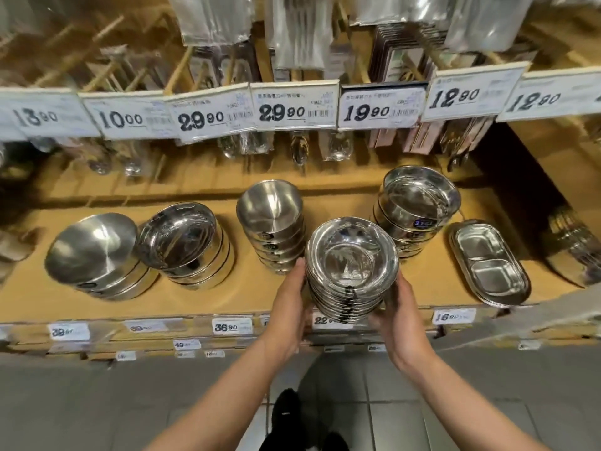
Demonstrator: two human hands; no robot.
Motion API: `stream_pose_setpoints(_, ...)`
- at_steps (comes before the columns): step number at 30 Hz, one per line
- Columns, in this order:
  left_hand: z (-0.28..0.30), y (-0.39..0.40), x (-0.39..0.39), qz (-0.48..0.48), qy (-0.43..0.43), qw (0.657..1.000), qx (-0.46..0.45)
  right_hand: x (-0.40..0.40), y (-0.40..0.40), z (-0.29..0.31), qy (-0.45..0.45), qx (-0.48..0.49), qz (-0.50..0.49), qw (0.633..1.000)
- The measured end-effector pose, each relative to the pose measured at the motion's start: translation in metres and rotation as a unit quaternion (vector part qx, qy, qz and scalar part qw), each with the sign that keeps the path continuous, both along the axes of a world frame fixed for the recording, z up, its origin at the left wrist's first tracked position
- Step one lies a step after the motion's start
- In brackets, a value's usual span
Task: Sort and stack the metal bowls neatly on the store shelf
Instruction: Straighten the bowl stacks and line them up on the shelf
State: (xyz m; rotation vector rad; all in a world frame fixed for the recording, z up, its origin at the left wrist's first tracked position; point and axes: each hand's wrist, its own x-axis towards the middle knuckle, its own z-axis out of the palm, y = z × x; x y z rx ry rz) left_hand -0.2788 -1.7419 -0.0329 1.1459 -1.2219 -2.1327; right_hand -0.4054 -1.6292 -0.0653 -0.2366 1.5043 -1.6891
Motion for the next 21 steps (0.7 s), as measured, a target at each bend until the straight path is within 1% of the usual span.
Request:
stream_pose_setpoints(2,0.004,0.001,0.005,0.005,-0.017,1.000,-0.006,0.003,0.004,-0.001,-0.005,0.008,-0.009,1.000)
stream_pose_setpoints(4,0.005,0.004,0.016,0.013,-0.041,0.999,-0.020,0.007,0.009,-0.002,-0.043,0.030,-0.036,0.998)
stream_pose_setpoints(7,0.006,0.006,0.043,0.059,-0.083,0.995,-0.026,0.022,0.019,-0.002,-0.077,0.075,-0.051,0.993)
stream_pose_setpoints(10,0.009,0.000,0.078,0.133,-0.090,0.987,-0.016,0.047,0.019,-0.001,-0.091,0.111,-0.057,0.988)
stream_pose_setpoints(12,0.010,-0.010,0.102,0.175,-0.092,0.980,-0.014,0.060,0.010,0.003,-0.106,0.125,-0.083,0.983)
stream_pose_setpoints(15,0.012,-0.029,0.135,0.200,-0.094,0.975,-0.037,0.068,-0.007,0.010,-0.136,0.121,-0.129,0.975)
stream_pose_setpoints(18,0.012,-0.050,0.157,0.210,-0.087,0.973,-0.050,0.077,-0.014,0.011,-0.124,0.126,-0.152,0.973)
stream_pose_setpoints(21,0.005,-0.072,0.169,0.207,-0.088,0.974,-0.038,0.096,-0.016,0.007,-0.110,0.148,-0.178,0.966)
